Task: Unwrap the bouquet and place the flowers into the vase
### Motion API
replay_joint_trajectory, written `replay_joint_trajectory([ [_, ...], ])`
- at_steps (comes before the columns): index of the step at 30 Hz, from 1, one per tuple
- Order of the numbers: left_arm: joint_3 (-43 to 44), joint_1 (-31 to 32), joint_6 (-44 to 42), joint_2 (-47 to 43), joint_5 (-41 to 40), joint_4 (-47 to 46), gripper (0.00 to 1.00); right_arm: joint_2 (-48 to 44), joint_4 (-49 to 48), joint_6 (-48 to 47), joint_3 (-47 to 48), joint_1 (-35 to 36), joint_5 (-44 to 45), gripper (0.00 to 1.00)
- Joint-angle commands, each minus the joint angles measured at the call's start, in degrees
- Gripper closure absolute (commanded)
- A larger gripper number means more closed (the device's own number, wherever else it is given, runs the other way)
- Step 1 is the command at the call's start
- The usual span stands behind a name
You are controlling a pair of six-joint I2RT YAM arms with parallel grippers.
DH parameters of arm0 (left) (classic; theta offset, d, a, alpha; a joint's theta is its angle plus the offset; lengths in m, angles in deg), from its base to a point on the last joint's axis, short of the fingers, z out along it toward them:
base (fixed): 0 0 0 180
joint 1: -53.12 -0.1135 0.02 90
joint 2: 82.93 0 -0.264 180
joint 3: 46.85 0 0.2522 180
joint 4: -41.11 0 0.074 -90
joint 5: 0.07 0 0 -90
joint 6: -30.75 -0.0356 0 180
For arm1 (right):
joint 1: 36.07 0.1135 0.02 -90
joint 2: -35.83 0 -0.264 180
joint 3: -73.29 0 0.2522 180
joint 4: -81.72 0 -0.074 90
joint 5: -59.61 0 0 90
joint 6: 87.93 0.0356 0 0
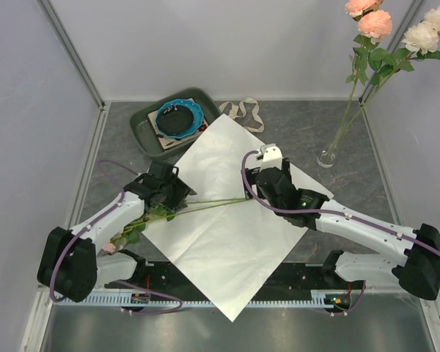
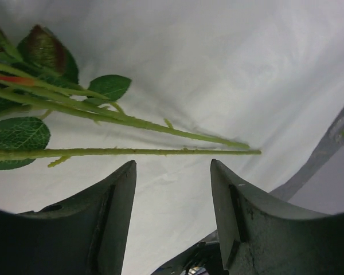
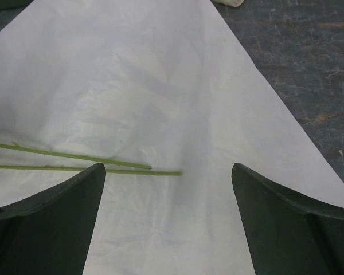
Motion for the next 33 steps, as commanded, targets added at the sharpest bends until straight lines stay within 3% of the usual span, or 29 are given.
replay_joint_trajectory([
  [1, 0.2, -0.3, 13.0, 4.1, -3.5, 6.2, 0.40, -4.4, -3.2, -3.5, -2.1, 0.0, 2.3, 0.02],
  [6, 1.8, -0.7, 14.8, 9.9, -3.5, 6.3, 0.46, -8.6, -3.3, -3.7, -6.0, 0.0, 3.0, 0.02],
  [9, 2.7, -0.7, 15.5, 11.8, -5.3, 6.3, 0.55, -10.5, -3.1, -4.2, -7.4, 0.0, 3.1, 0.02],
  [13, 2.9, -0.7, 16.0, 12.3, -5.1, 5.4, 0.57, -12.2, -3.0, -5.2, -8.3, 0.0, 3.7, 0.02],
  [22, 3.6, -0.6, 14.4, 8.4, -6.3, 5.1, 0.56, -10.8, -3.2, -6.3, -7.7, 0.1, 3.4, 0.02],
  [26, 1.8, -0.9, 15.9, 6.6, -7.6, 3.0, 0.49, -8.9, -3.7, -6.4, -7.1, 0.0, 2.6, 0.02],
  [30, 2.2, -1.3, 17.5, 9.5, -4.7, 1.5, 0.41, -8.5, -3.6, -6.5, -6.5, 0.0, 2.2, 0.02],
  [33, 3.1, -1.8, 18.6, 13.1, -3.9, 0.8, 0.46, -9.3, -3.5, -6.6, -6.7, 0.0, 2.1, 0.02],
])
